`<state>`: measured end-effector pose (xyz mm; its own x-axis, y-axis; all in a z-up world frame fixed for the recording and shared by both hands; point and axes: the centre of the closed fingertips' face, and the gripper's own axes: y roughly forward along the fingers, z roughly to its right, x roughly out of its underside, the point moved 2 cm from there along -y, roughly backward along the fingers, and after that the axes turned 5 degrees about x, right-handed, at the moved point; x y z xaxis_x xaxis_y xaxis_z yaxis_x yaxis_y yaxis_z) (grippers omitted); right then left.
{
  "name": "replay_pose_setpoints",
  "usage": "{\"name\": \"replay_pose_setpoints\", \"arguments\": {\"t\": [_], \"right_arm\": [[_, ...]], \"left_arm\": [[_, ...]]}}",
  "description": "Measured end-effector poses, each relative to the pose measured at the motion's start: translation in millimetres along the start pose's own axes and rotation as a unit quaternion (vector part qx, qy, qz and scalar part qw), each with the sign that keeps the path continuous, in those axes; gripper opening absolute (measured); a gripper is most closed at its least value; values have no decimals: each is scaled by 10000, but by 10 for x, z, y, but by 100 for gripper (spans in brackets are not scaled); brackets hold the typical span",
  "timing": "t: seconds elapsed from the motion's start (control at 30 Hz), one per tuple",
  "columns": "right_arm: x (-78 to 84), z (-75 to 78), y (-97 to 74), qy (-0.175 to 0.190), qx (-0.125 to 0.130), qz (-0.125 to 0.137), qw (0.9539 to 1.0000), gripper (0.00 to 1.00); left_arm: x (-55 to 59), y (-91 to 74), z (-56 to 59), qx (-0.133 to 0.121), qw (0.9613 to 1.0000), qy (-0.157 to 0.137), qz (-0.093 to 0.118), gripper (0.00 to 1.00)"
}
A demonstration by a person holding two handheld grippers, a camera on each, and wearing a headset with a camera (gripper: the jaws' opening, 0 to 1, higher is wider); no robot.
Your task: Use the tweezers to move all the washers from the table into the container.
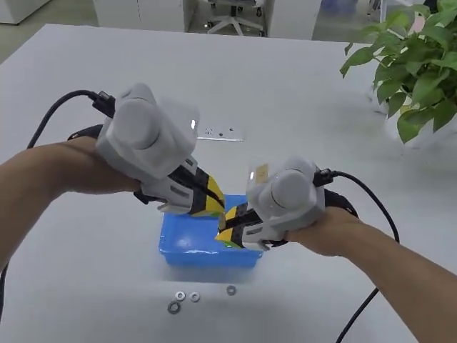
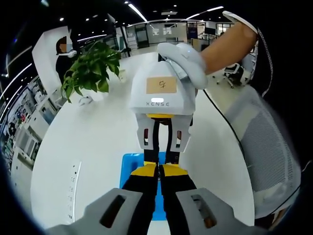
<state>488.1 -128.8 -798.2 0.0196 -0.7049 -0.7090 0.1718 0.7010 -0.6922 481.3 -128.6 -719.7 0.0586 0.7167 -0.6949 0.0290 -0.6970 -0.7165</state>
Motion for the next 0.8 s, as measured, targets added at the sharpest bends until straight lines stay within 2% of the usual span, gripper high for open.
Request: {"name": "replay_pose_setpoints", "arguments": {"t": [0.47, 0.8], "right_arm": [[179, 144, 211, 51, -90, -59, 9999, 10], [246, 221, 347, 68, -114, -58, 9999, 11]], "left_arm": [[195, 173, -173, 20, 9999, -124, 5, 6], [309, 242, -257, -2, 9998, -184, -27, 6]]}}
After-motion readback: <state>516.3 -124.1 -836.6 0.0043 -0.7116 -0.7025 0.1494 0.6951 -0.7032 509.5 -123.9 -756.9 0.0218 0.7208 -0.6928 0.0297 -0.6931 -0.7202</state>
